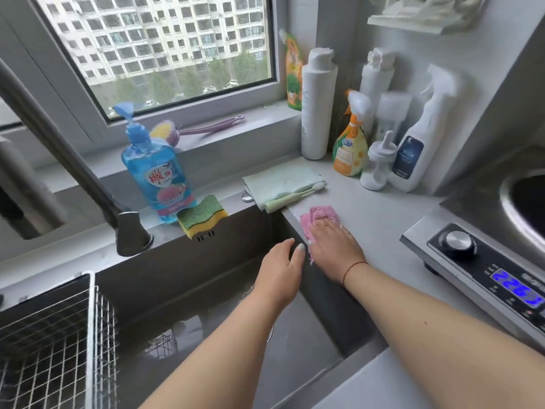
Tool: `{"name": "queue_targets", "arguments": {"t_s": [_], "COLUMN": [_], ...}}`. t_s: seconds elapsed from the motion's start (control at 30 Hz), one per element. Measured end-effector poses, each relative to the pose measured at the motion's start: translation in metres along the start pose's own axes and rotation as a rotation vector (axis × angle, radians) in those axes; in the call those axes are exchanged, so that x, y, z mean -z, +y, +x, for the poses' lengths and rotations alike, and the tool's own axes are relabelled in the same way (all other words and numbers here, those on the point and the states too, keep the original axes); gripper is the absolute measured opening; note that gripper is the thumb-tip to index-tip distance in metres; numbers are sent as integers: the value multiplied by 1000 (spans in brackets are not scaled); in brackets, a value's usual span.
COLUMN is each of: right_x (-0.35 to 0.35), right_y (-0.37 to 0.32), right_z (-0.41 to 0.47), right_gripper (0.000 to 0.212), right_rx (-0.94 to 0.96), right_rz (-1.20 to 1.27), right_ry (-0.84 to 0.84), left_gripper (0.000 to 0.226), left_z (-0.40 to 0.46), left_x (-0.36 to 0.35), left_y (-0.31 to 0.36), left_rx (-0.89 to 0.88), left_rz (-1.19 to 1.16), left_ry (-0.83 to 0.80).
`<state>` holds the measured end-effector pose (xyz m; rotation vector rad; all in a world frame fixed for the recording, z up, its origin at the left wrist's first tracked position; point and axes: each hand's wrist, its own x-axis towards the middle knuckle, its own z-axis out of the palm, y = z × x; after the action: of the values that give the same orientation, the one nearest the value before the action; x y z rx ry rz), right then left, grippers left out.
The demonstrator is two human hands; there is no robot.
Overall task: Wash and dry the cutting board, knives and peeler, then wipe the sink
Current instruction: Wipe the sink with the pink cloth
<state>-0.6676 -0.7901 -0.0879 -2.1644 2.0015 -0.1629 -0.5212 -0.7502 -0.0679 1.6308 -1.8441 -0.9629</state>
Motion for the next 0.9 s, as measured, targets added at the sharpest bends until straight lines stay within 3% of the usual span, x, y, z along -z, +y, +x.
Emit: {"name": "queue_targets", "arguments": {"t_s": [0.17,0.4,0.57,0.77,0.9], "right_x": [7,9,22,4,-29], "right_y": [-9,-11,45,33,28], "right_z": [26,37,15,-43,-105], "right_gripper": [55,55,75,65,65], "right_rx": [40,5,-284,-564,-461], "right_rz": [-59,-57,-64,23,-125], "right_ry": [-130,-164,-130,34,10], "left_gripper": [36,45,49,48,50], "left_z": [13,5,-7,-21,-28], "left_x": [-12,-23,-19,-11,-11], "left_y": [-3,-7,3,13,17], "left_rx": [54,139,173,196,208], "left_rz": [-111,-82,-60,-42,-41], "left_ry": [78,142,96,46,11]}}
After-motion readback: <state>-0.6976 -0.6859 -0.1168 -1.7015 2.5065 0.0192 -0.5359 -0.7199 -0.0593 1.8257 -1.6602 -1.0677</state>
